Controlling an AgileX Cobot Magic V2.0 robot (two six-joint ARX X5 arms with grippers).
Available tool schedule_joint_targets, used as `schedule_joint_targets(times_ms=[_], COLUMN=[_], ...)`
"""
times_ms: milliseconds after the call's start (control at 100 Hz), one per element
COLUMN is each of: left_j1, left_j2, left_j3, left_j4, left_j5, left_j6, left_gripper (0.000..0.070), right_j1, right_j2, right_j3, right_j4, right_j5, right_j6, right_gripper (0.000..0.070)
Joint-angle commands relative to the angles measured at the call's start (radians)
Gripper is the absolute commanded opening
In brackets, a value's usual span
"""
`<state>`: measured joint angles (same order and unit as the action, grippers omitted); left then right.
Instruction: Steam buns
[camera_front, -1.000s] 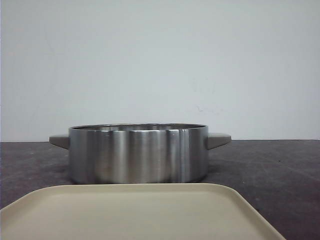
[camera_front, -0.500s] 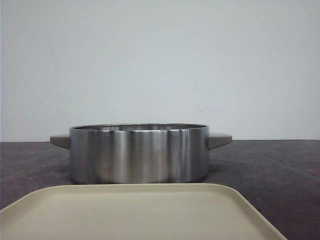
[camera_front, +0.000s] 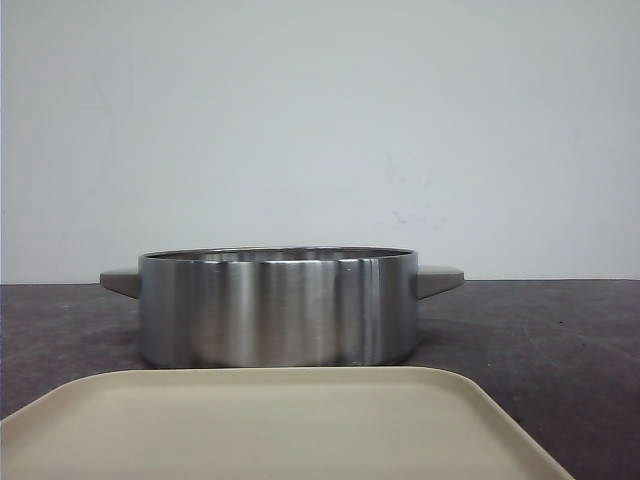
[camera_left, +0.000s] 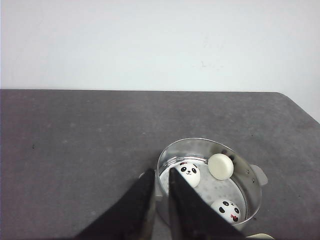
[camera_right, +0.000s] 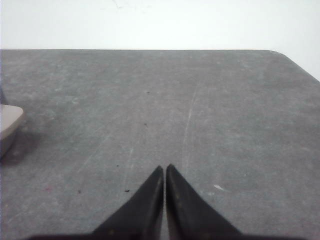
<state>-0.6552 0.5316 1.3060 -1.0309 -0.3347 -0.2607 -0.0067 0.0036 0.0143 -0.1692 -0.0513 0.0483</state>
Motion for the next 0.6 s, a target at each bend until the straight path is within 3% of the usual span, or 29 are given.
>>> schedule_joint_targets(times_ms=[0, 590], left_j1=[-0.007, -0.007], left_j2=[0.003, 0.003], left_j3=[0.015, 0.015], left_j4=[0.006, 0.006], left_j5=[-0.002, -0.002], left_j6=[0.01, 0.01], left_gripper=[0.0, 0.0], right_j1=[0.0, 0.0], right_j2=[0.0, 0.0], right_j3=[-0.003, -0.003], right_j4=[0.002, 0.011], right_j5=[-0.001, -0.001], right_j6=[-0.014, -0.014], right_gripper=[0.0007, 0.0007])
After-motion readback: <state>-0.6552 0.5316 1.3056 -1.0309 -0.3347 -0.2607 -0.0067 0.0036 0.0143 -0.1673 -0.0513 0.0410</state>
